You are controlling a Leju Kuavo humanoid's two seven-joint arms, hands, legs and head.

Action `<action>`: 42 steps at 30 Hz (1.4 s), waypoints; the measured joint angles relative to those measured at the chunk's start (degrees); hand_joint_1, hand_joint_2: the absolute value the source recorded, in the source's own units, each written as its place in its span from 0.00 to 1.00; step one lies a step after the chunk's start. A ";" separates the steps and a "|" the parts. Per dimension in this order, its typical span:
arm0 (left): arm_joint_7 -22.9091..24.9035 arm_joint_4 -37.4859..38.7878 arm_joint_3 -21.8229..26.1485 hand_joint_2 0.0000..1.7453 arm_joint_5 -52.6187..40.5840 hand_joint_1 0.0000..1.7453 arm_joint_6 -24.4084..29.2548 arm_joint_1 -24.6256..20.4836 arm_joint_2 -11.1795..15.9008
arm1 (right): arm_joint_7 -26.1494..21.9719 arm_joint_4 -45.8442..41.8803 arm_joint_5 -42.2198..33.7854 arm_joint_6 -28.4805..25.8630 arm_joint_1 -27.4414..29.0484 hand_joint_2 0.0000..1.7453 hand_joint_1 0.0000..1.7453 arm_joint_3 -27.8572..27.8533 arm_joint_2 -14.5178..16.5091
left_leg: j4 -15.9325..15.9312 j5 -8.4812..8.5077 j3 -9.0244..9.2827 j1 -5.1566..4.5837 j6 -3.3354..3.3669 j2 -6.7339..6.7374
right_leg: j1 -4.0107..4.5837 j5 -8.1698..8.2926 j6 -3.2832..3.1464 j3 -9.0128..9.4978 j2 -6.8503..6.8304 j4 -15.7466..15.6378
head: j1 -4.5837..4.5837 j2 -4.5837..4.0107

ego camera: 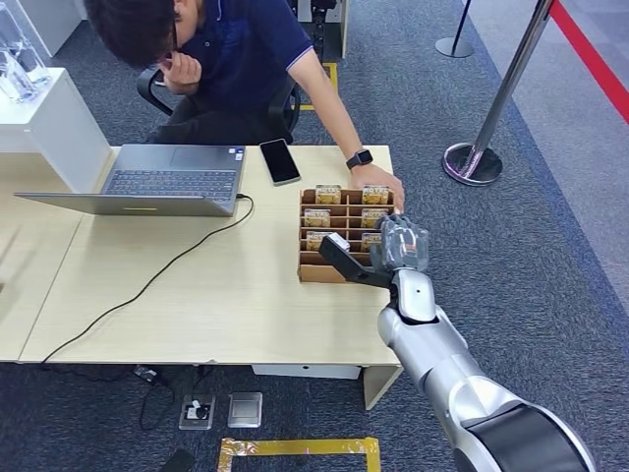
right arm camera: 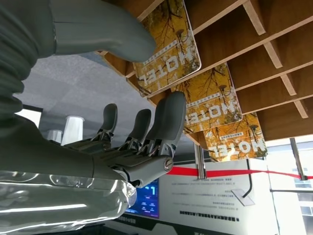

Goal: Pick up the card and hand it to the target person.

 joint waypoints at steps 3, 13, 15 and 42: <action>-0.01 0.00 0.00 0.00 -0.15 0.00 -0.05 0.00 -0.01 | 0.16 0.09 0.03 0.00 0.00 1.00 0.52 0.00 0.00 | 0.00 0.00 0.00 0.00 0.00 0.00 | 0.00 0.00 0.00 0.00 0.00 0.00 | -0.01 0.00; -0.20 0.00 0.00 0.00 -0.17 0.00 -0.34 0.00 -0.02 | 0.17 0.40 0.14 0.14 0.04 1.00 0.96 0.00 0.02 | 0.00 0.00 0.00 0.00 0.00 0.00 | 0.00 0.00 0.00 0.00 0.00 0.00 | 0.01 0.00; -0.39 0.00 0.00 0.00 -0.17 0.00 -0.55 -0.01 -0.02 | 0.10 0.50 0.12 0.15 0.03 1.00 1.00 0.00 0.02 | 0.00 0.00 0.01 0.00 0.00 0.00 | 0.00 0.00 0.00 0.00 0.00 0.00 | 0.00 0.00; -1.24 0.00 0.35 0.00 0.10 0.00 -0.29 0.01 -0.07 | -12.89 -17.63 -13.44 4.56 1.52 1.00 1.00 -5.95 -2.22 | 0.01 0.04 -0.01 0.00 -0.01 0.01 | 0.00 0.03 -0.02 -0.03 0.01 0.00 | 0.01 0.00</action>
